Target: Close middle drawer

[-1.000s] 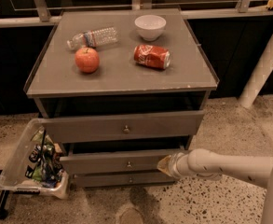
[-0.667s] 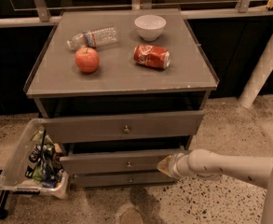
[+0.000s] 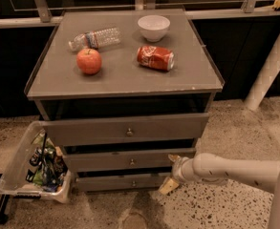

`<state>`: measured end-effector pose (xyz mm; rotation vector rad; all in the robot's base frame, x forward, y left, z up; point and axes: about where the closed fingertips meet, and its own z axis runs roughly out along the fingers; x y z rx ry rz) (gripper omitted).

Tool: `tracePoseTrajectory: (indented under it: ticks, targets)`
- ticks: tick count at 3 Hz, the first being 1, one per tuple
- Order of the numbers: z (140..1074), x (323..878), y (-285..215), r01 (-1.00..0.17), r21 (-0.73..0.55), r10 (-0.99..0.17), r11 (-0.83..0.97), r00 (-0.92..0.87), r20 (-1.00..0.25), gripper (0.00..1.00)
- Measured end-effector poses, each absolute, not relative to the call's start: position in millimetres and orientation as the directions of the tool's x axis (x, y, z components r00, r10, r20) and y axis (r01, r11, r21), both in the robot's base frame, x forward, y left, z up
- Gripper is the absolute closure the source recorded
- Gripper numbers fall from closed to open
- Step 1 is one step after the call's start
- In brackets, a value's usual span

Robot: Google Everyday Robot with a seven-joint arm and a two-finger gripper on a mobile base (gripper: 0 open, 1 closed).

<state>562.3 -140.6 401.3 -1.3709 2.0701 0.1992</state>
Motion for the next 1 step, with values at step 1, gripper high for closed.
tracePoseTrajectory:
  ticks: [1]
  targets:
    - [401.3,562.3,-140.6,-0.87,-0.214,-0.773,0.445,-0.252,-0.582,0.0]
